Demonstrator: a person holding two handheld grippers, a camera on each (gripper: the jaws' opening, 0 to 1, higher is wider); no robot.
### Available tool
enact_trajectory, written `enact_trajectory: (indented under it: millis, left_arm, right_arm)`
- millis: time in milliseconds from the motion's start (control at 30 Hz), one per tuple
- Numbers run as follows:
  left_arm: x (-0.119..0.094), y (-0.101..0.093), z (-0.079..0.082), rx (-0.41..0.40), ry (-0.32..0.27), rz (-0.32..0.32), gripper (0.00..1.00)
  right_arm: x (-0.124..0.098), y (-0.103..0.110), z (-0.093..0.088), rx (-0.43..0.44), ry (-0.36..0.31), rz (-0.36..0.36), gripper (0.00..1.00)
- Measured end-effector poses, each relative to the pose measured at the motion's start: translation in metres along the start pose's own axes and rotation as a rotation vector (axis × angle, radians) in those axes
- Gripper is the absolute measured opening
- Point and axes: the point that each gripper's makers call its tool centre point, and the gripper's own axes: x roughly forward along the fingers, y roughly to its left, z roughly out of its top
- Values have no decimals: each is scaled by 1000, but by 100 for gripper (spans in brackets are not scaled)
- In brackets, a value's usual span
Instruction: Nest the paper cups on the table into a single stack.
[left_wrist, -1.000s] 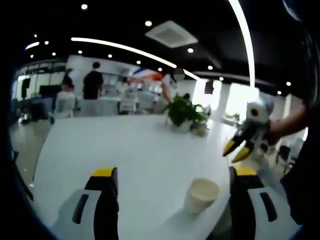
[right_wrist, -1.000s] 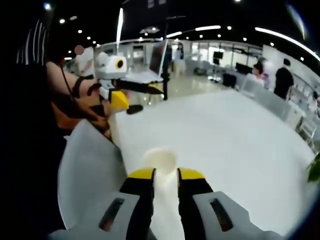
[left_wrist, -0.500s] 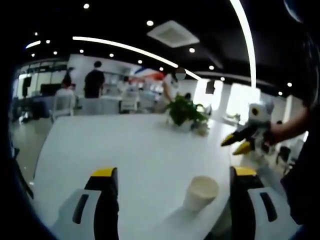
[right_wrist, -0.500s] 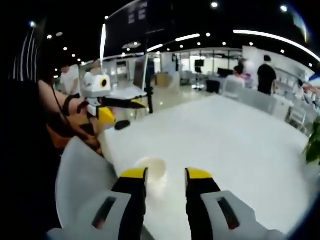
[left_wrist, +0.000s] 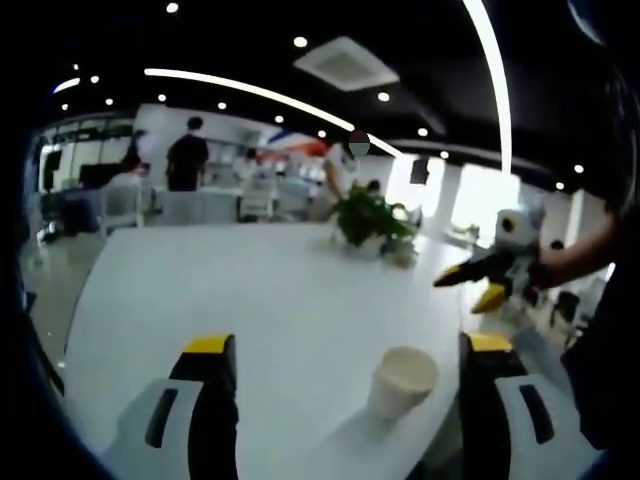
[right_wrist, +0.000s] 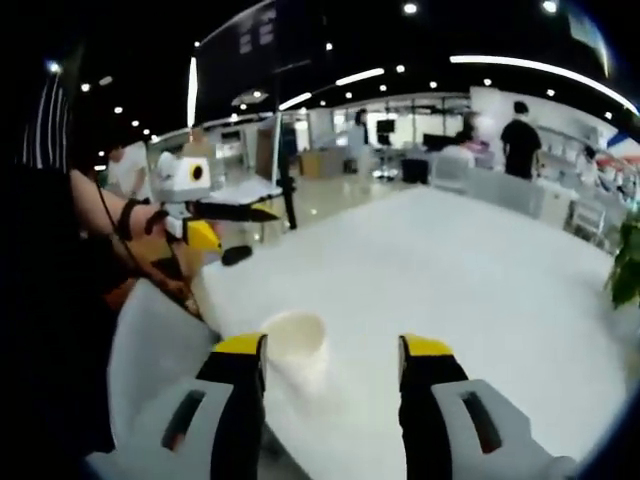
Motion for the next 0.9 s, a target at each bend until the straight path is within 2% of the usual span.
enact_trajectory:
  millis: [100,200,300,367,533,733,900]
  left_arm:
    - [1,0,-1,2,4,-2,90]
    - [1,-2,-2,0,8,-7,90]
    - [2,-2,-5,2,18,-10,90]
    - [2,-3,-7,3,24,-13,91]
    - [2,-5,-11,7,33,-17,90]
    - [1,-5,-14,2,31,-15,91]
    - [0,-8,-21,17,56,-29,90]
  right_arm:
    - [-1,-2,2,2,-11,-6,57]
    - [0,-6,3,-1,-25,-24,68]
    - [0,-13,5,-3,-42,-59,84]
    - [0,-16,4,-3,-42,-69,90]
    - [2,-15,1,3,-35,-66,98]
    - [4,-13,-1,-20,-31,-59,100]
    - [7,-13,-4,-31,-13,-59,100]
